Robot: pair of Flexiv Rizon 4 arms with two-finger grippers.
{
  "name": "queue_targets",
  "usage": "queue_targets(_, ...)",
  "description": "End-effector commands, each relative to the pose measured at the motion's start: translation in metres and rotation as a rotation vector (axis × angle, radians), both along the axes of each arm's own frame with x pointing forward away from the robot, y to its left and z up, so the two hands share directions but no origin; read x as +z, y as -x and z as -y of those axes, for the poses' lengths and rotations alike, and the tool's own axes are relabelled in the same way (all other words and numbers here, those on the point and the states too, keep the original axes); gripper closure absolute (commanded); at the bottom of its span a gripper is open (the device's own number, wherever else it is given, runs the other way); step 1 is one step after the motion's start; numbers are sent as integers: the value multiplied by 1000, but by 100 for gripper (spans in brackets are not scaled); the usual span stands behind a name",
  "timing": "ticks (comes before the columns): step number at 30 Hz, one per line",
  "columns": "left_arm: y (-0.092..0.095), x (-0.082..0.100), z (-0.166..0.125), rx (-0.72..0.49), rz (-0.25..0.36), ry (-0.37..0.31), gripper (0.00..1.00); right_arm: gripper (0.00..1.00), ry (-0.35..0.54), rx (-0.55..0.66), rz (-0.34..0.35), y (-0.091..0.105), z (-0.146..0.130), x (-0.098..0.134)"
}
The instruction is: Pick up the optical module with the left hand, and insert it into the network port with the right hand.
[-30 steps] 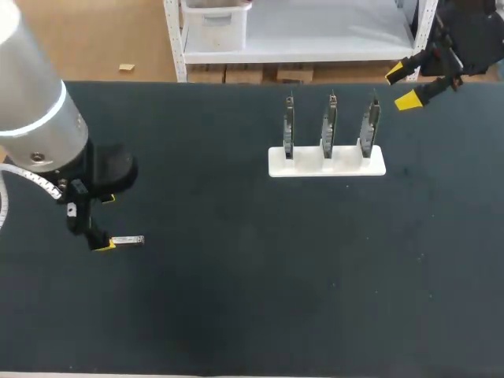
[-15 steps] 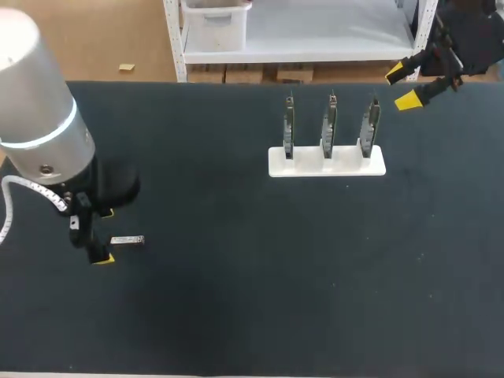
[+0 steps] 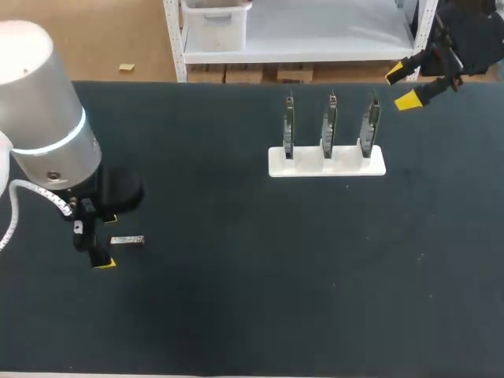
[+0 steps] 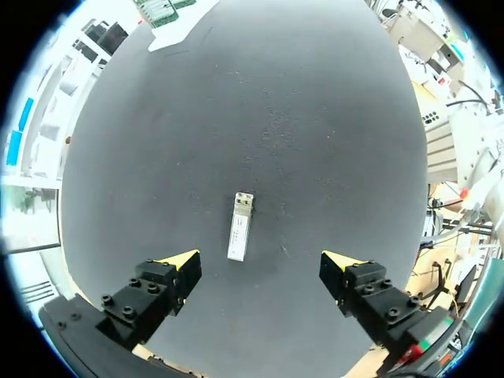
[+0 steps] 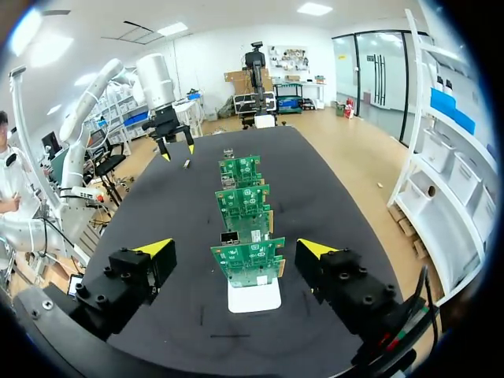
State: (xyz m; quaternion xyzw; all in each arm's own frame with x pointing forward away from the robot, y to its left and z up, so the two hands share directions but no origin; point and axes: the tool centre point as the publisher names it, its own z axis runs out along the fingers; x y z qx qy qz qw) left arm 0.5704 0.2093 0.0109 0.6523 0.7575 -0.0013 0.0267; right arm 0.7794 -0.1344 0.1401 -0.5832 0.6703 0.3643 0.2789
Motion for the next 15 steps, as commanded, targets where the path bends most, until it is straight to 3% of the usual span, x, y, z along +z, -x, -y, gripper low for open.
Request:
queue_targets(1,-7,-8,3,-4,-6,5,0,0,1,-4,4,2,0,0)
queue_targets(15,-10,-20,4,-22,-31,11,0,0,1,-4,4,2,0,0)
